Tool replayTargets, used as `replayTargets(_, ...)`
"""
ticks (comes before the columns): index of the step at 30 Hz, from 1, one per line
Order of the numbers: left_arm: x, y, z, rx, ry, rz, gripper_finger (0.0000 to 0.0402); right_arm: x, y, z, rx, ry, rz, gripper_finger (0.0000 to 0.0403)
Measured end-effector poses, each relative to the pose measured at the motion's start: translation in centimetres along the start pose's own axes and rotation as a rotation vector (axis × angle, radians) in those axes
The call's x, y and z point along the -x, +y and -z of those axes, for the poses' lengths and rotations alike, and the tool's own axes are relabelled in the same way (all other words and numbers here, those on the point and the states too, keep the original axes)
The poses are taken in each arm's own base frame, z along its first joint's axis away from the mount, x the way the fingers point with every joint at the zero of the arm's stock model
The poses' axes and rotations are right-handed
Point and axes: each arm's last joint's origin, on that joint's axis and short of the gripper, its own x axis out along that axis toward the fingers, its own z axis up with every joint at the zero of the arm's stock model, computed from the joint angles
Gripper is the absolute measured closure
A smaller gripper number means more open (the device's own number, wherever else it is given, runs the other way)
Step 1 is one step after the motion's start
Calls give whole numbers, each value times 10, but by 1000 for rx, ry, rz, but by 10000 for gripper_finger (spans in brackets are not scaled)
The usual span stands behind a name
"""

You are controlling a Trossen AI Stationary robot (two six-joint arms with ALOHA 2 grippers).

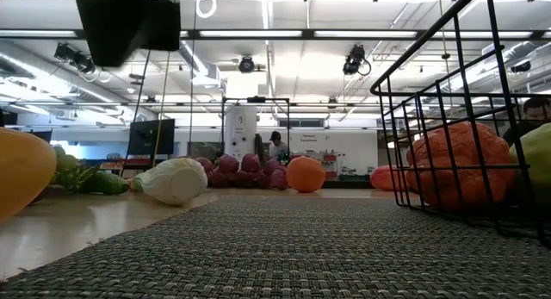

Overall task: Build produce basket
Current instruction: Put the bottom mango into the wire basket

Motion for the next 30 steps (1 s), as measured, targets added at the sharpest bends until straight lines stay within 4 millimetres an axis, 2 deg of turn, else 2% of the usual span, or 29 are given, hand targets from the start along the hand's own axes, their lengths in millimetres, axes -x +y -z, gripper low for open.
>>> replayTargets(8,0,7,10,-10,55,-124,6,0,-1,1,5,18,4,104)
replayTargets(17,-8,-9,33,-59,93,-137,3,0,-1,0,4,2,7,104)
replayTargets(24,-29,-12,44,-98,84,-236,3,0,-1,0,4,-6,9,104)
replayTargets(30,-54,-4,44,-94,119,-315,3,0,-1,0,7,-9,14,104)
